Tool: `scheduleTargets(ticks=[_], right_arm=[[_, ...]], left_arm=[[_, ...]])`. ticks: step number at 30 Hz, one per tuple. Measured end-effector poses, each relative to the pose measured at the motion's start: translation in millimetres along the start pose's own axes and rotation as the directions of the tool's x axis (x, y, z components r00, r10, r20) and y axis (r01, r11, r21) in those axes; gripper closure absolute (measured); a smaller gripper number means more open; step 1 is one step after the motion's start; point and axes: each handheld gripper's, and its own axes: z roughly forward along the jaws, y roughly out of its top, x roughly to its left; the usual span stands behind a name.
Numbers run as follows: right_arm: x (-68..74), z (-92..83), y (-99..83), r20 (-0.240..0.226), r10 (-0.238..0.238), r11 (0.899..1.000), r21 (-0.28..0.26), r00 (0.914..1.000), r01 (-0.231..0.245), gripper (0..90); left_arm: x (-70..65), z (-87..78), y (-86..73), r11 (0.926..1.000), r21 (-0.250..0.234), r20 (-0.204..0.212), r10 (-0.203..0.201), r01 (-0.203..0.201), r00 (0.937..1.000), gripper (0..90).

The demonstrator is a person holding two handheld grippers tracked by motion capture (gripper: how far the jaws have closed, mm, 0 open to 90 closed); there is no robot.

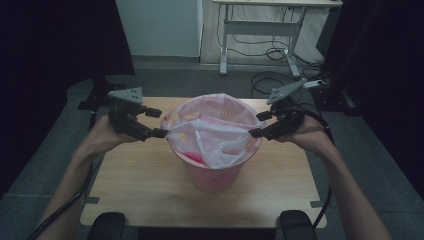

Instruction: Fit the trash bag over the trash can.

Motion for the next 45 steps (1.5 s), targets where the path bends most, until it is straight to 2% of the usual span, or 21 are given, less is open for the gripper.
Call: scheduleTargets(ticks=[2, 5, 6, 8, 10, 15, 19, 22, 26, 31, 39, 45], right_arm=[[2.7, 11.9, 3.5, -0.021, -0.008, 0.999, 0.031, 0.9997, 0.009, 55.9], [7.2, 18.7, 3.8, 0.002, -0.020, 0.997, 0.070, 0.9998, 0.020, 74.5], [8.8, 16.7, 3.1, -0.004, -0.029, 0.998, 0.059, 0.9996, 0.030, 78.0], [15.3, 6.7, 0.4, -0.004, -0.044, 0.999, 0.022, 0.9990, 0.044, 81.5], [21.1, -2.5, -3.4, 0.001, -0.054, 0.999, -0.002, 0.9986, 0.054, 82.7], [37.5, -15.9, -23.3, -0.003, -0.062, 0.998, -0.012, 0.9981, 0.061, 82.2], [42.6, -17.1, -38.5, -0.006, -0.050, 0.999, -0.008, 0.9987, 0.050, 81.9], [44.6, -16.1, -47.7, -0.002, -0.029, 1.000, -0.005, 0.9996, 0.029, 81.9], [47.9, -10.8, -58.3, -0.011, -0.010, 1.000, 0.009, 0.9999, 0.010, 81.5], [53.5, -4.7, -63.2, -0.003, -0.001, 1.000, 0.012, 1.0000, 0.001, 81.4], [62.2, 18.9, -62.5, -0.027, 0.003, 1.000, 0.019, 0.9996, -0.002, 81.7], [63.5, 21.3, -60.0, -0.021, 0.015, 1.000, 0.021, 0.9997, -0.014, 79.3]], left_arm=[[-0.4, 5.9, -1.4, 0.9995, 0.031, 0.009, 0.010, -0.011, 0.9999, 34.6], [-5.9, 8.2, -3.5, 0.9978, 0.054, 0.002, 0.038, -0.038, 0.9993, 57.8], [-9.4, 6.9, -3.4, 0.9974, 0.053, -0.009, 0.050, -0.050, 0.9987, 67.9], [-19.1, 2.1, -2.5, 0.9969, 0.038, -0.034, 0.071, -0.069, 0.9969, 82.1], [-27.2, -0.6, -2.7, 0.9954, 0.033, -0.049, 0.091, -0.089, 0.9947, 87.7], [-46.1, 1.4, -11.1, 0.9911, 0.040, -0.060, 0.129, -0.127, 0.9898, 88.4], [-54.5, 0.0, -18.1, 0.9896, 0.016, -0.058, 0.144, -0.143, 0.9879, 86.8], [-57.8, 1.5, -24.8, 0.9894, 0.016, -0.051, 0.145, -0.144, 0.9881, 85.6], [-59.9, 4.4, -33.4, 0.9889, 0.020, -0.048, 0.148, -0.147, 0.9878, 81.6], [-59.0, 8.9, -40.0, 0.9907, 0.013, -0.031, 0.136, -0.136, 0.9902, 83.0], [-55.7, 11.8, -48.9, 0.9932, -0.048, 0.014, 0.107, -0.106, 0.9941, 87.7], [-52.3, 13.8, -53.4, 0.9924, -0.083, 0.045, 0.094, -0.090, 0.9945, 89.8]])
